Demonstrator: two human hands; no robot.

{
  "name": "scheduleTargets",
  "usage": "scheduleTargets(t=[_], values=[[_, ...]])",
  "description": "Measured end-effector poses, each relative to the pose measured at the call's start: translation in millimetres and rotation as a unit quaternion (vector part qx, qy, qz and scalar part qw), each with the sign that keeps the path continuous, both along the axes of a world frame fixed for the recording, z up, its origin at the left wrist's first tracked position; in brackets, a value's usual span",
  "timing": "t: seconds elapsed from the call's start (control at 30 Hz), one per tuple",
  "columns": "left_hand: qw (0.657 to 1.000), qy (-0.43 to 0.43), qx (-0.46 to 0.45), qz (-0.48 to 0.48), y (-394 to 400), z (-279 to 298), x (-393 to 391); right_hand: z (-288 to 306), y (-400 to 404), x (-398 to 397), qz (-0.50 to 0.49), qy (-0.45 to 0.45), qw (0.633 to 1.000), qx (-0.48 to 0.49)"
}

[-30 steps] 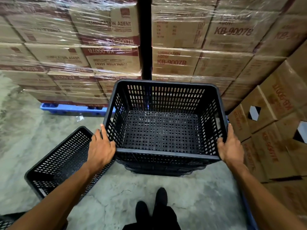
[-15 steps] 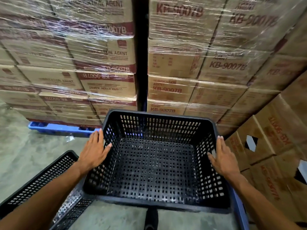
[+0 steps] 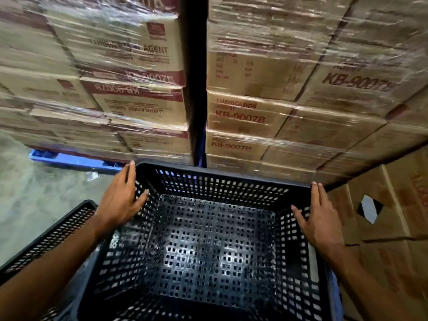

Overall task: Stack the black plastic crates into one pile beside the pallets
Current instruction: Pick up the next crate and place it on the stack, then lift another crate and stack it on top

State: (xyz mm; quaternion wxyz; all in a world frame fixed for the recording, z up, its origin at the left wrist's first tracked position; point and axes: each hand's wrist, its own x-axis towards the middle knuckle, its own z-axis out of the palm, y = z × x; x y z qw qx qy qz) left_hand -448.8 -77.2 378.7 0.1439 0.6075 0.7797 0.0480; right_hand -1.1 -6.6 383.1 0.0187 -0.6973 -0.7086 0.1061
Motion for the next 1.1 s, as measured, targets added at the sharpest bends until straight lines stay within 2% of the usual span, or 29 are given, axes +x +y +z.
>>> scheduleTargets(t=[0.23, 0.47, 0.53, 0.77, 0.97, 1.1], values=[[1.0, -0.018, 0.013, 0.019, -4.5, 3.6, 5.7, -0.5, -4.8, -1.3, -0.008, -0.023, 1.0, 0.001], [0.999, -0.015, 0.023, 0.043, -21.0, 15.2, 4.8, 4.5, -20.4, -9.1, 0.047, -0.112, 0.991, 0.059], [0.997, -0.037, 0.051, 0.054, -39.8, 21.8, 4.1, 10.1, -28.0, -28.7, 0.054, -0.109, 0.989, 0.078], [0.985, -0.095, 0.078, 0.123, -187.7, 40.9, -52.0, 36.7, -89.6, -212.3, 0.212, -0.019, 0.973, 0.084], [0.954, -0.109, 0.078, 0.266, -364.6, 40.8, -156.8, 57.8, -187.7, -391.4, 0.333, 0.056, 0.934, 0.118], [0.933, -0.112, 0.062, 0.338, -452.8, 42.5, -208.6, 49.9, -258.7, -479.3, 0.397, 0.077, 0.91, 0.094]])
